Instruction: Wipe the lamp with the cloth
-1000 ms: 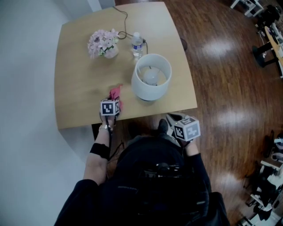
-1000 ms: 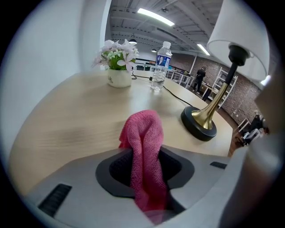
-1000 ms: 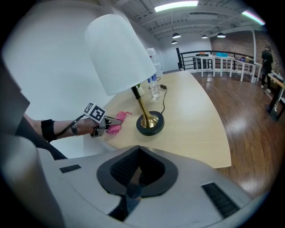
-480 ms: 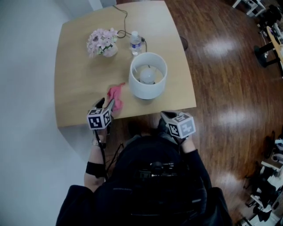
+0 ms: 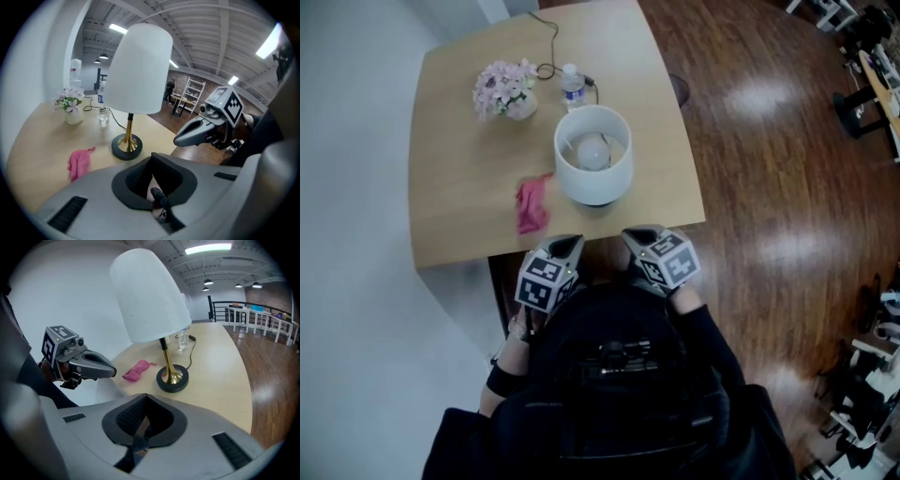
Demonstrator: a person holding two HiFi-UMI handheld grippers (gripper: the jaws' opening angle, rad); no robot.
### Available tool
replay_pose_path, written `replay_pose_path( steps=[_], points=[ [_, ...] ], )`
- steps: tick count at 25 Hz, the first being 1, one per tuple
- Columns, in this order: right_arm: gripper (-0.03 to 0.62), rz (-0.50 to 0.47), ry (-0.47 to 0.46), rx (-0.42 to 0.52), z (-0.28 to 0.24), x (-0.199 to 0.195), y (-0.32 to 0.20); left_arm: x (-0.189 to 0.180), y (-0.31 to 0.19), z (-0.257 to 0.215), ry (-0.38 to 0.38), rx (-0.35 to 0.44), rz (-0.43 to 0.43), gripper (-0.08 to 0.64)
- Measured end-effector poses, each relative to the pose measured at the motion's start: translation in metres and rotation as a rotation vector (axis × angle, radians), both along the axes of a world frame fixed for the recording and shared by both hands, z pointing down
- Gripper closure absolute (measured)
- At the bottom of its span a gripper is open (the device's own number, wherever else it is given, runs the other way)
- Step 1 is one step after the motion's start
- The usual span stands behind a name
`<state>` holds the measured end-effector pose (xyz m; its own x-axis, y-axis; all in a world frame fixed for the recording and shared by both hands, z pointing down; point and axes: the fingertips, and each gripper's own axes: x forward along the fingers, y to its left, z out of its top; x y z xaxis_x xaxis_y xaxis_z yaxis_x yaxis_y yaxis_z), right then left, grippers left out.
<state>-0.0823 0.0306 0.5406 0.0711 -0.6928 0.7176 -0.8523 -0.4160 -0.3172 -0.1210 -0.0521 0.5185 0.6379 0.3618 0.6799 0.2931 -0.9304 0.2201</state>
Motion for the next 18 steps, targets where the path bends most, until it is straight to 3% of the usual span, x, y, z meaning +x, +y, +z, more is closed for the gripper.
replay_pose_path(
  steps=[18],
  points=[
    [0.592,-0.011,-0.012,-0.007,0.003,0.004,0.011,0.002,0.013,0.008,-0.025,0.041,0.015,0.560]
  ],
)
